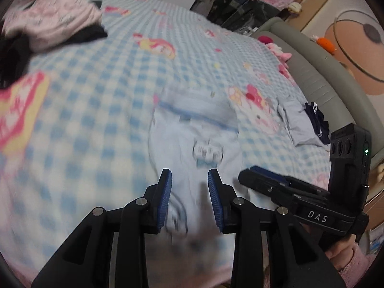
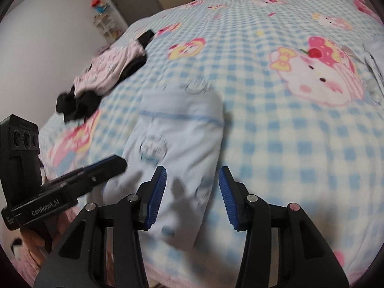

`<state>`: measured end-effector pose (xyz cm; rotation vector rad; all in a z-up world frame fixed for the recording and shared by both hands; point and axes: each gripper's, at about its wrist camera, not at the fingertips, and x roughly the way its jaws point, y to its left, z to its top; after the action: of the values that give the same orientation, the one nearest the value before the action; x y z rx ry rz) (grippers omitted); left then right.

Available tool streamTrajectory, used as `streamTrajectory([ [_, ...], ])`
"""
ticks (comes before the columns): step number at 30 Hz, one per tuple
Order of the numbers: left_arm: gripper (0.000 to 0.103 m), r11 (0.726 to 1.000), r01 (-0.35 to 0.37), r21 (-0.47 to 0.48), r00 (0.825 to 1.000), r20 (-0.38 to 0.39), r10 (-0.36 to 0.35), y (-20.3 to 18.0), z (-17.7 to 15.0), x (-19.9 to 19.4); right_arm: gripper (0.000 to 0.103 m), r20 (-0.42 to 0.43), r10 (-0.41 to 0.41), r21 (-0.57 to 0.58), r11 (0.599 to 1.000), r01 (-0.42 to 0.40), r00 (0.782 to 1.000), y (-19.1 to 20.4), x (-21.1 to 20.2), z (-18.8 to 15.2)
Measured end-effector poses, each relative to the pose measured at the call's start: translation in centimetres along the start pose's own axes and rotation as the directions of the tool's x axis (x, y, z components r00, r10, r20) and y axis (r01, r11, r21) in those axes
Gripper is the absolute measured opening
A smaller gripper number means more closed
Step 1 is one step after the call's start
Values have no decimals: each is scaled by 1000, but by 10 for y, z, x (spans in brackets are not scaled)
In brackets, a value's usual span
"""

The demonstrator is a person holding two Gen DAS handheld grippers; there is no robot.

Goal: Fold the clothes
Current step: 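Sweep both open grippers along the folded pants to smooth them flat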

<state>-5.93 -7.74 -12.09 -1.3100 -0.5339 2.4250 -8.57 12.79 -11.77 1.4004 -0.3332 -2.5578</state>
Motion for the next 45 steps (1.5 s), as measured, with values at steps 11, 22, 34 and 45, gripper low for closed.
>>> streamTrajectory([
  [11, 35, 998, -50, -30, 998, -46, 48, 11, -13, 9, 46, -43, -77, -28, 997, 76, 996, -19, -10, -30],
  [22, 40, 993, -92, 75, 995, -16, 94, -19, -30, -1, 44, -39, -22, -52, 998, 20, 999, 0, -18, -40],
  [34, 40, 992, -128, 5, 991, -31, 128, -2, -32, -4, 31, -66, -146, -22, 989, 145, 987, -21, -24, -48],
  [45, 41, 995, -59, -81, 998, -18, 57, 10, -30, -6, 27, -93, -180, 15, 983, 182, 979, -25, -25, -36],
])
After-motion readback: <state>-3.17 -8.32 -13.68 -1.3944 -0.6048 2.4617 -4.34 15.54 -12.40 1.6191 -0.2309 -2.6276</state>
